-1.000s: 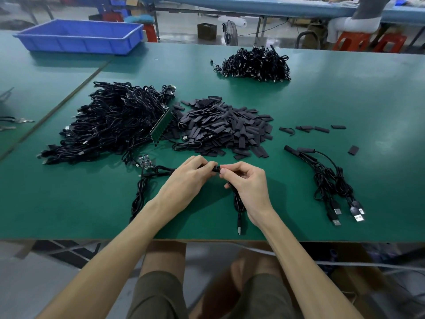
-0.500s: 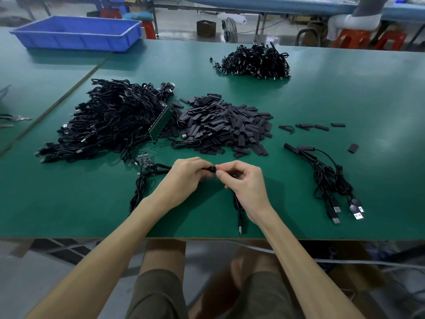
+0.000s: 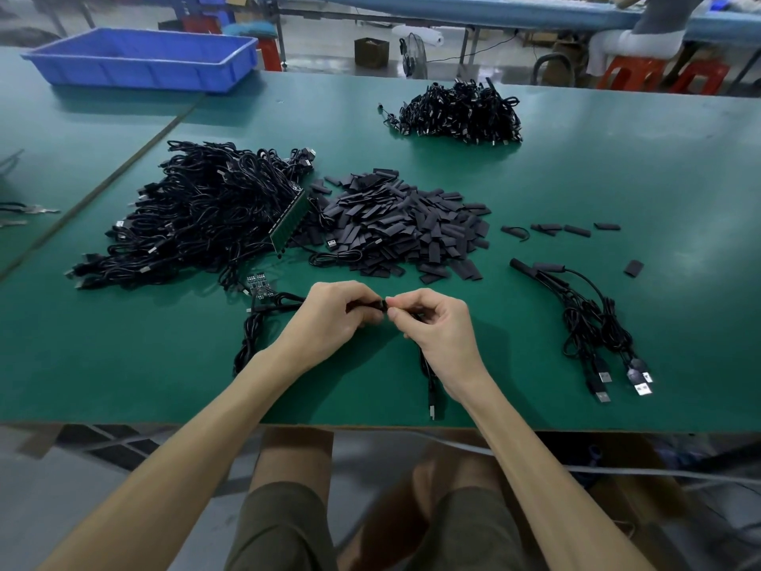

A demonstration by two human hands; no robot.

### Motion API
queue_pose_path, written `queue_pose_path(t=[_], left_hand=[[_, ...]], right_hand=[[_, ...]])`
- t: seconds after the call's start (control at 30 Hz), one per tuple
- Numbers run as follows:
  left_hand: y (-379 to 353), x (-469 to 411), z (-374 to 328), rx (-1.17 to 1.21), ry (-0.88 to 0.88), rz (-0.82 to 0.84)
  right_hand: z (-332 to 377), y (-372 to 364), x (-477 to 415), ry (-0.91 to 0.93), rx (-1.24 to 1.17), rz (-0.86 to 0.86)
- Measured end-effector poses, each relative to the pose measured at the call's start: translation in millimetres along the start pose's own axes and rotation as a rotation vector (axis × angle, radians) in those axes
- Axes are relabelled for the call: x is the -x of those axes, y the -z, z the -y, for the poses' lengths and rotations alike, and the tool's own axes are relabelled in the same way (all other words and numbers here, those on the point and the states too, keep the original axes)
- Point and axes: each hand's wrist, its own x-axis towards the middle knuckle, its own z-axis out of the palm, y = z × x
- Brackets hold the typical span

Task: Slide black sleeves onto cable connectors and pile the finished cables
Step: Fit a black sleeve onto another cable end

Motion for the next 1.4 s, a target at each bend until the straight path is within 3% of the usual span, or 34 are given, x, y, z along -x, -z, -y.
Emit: queue_pose_path(t=[0.3,0.57,1.0,1.4], left_hand=[[-2,-2,0,-0.081,-0.175,-0.106],[-1,4,-5,-0.115,-0.232,-0.148],[1,-3,5,-0.098,-0.161,0.074],[8,-3,3,0.13,-0.085,0.103]], right_hand=[[1,-3,-1,-0.024,-0.028,-0.085],[2,-2,0,-0.052,-0.007,-0.039],[4,3,2,-0.05,-0.139,-0.053],[2,4,1,-0.063,-0.093,-0.032]])
